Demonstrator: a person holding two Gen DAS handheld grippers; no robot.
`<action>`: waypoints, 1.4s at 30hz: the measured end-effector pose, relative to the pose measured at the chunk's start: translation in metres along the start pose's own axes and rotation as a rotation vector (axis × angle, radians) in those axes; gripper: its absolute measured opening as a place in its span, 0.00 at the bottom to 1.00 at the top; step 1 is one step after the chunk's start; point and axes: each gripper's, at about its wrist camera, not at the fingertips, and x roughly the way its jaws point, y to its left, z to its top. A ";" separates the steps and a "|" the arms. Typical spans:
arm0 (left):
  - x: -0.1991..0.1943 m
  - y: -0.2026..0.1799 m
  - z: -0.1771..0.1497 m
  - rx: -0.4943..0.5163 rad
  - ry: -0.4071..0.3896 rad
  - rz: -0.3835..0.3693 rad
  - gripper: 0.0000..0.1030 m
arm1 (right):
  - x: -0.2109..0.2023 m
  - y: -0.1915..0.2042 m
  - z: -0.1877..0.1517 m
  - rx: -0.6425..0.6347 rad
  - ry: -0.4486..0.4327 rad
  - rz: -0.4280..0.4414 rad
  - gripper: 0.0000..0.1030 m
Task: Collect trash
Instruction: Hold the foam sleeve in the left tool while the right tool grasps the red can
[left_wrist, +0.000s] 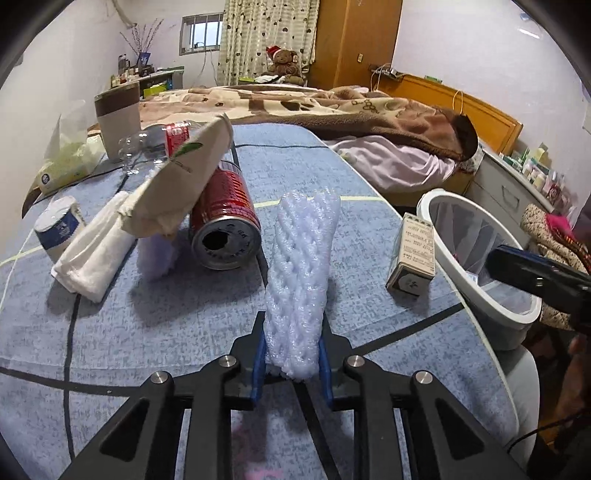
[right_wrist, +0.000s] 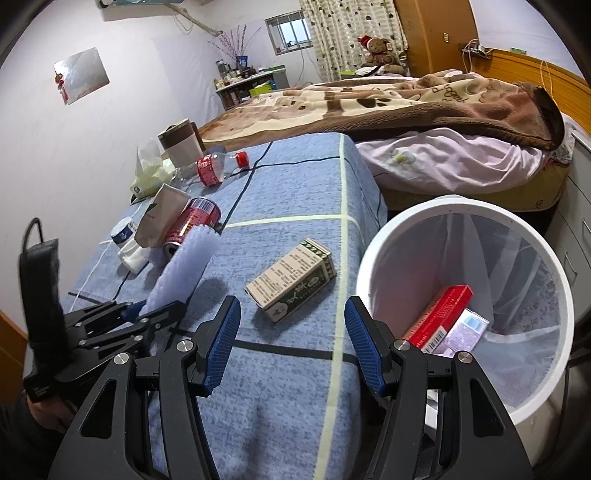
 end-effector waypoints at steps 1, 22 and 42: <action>-0.001 0.000 0.001 -0.003 -0.004 0.000 0.23 | 0.001 0.001 0.001 0.000 0.002 0.001 0.59; -0.036 0.060 0.000 -0.144 -0.097 0.078 0.23 | 0.035 0.042 0.026 -0.078 0.016 0.052 0.58; -0.038 0.113 -0.004 -0.240 -0.127 0.085 0.23 | 0.092 0.099 0.048 -0.106 0.087 0.112 0.59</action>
